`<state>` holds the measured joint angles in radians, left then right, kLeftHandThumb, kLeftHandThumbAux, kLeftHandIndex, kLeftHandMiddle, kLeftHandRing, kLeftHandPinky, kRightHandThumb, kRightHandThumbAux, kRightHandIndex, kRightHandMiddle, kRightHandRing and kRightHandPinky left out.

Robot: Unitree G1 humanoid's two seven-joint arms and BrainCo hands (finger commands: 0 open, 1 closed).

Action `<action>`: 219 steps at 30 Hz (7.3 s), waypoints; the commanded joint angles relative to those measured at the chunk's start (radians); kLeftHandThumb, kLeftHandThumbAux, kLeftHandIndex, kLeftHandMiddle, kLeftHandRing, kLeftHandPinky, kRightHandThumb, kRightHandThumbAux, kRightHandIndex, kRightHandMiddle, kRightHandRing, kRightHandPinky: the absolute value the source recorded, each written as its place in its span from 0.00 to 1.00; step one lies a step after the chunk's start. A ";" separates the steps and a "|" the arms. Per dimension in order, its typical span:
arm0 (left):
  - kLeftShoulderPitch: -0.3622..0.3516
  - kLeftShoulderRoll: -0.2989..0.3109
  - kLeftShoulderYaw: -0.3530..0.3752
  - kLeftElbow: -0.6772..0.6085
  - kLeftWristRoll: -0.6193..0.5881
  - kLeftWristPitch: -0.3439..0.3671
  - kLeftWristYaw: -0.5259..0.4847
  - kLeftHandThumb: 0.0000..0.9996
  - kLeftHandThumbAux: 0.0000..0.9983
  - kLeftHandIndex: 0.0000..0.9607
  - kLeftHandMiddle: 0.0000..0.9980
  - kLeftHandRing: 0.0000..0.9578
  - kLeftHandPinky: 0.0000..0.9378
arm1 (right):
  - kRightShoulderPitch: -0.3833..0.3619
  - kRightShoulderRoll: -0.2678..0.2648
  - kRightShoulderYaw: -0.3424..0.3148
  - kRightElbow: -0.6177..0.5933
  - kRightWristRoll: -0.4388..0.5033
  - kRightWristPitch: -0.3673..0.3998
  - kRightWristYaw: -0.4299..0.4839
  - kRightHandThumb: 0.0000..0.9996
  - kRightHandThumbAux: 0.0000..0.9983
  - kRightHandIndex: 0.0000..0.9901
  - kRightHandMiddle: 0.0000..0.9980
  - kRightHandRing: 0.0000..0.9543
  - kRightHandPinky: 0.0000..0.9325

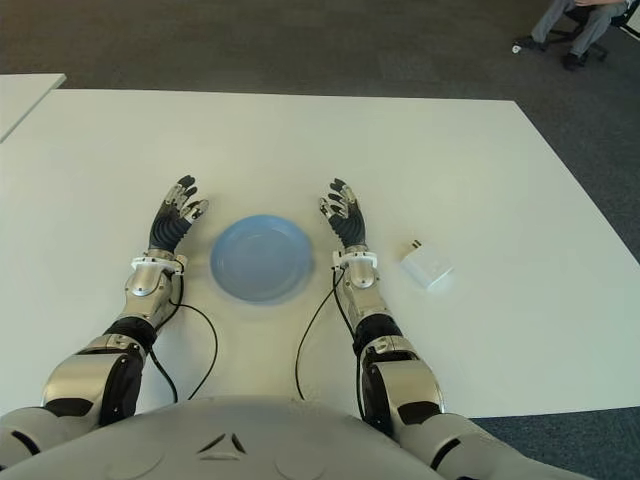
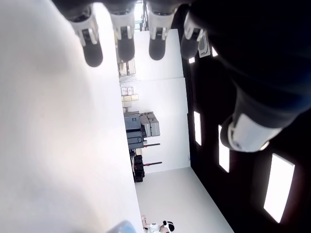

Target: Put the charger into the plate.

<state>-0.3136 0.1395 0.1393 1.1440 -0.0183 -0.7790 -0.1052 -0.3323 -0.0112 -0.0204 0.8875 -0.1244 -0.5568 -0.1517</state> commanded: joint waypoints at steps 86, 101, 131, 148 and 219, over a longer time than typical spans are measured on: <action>0.030 -0.066 -0.007 0.104 0.033 0.114 0.009 0.16 0.56 0.00 0.05 0.07 0.12 | 0.442 -0.443 -0.051 -0.802 -0.611 0.514 -0.241 0.37 0.30 0.00 0.00 0.00 0.04; 0.033 -0.060 -0.007 0.102 0.033 0.096 0.001 0.13 0.59 0.00 0.05 0.07 0.12 | 0.501 -0.402 -0.029 -0.861 -0.616 0.693 -0.200 0.37 0.21 0.00 0.00 0.00 0.02; 0.041 -0.054 -0.009 0.094 0.035 0.086 -0.003 0.14 0.61 0.00 0.05 0.06 0.12 | 0.562 -0.333 0.119 -0.879 -0.634 0.782 -0.174 0.29 0.17 0.00 0.00 0.00 0.00; 0.045 -0.055 -0.016 0.089 0.043 0.078 0.008 0.12 0.60 0.00 0.05 0.06 0.11 | 0.619 -0.334 0.188 -0.898 -0.667 0.788 -0.159 0.29 0.15 0.00 0.00 0.00 0.00; 0.060 -0.049 -0.012 0.077 0.034 0.063 -0.003 0.15 0.59 0.00 0.06 0.07 0.13 | 0.532 -0.360 0.168 -0.566 -0.570 0.266 -0.499 0.32 0.27 0.00 0.00 0.00 0.05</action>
<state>-0.3427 0.1089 0.1378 1.1689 0.0110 -0.7691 -0.0986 0.1896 -0.3968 0.1310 0.2649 -0.7000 -0.2940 -0.6414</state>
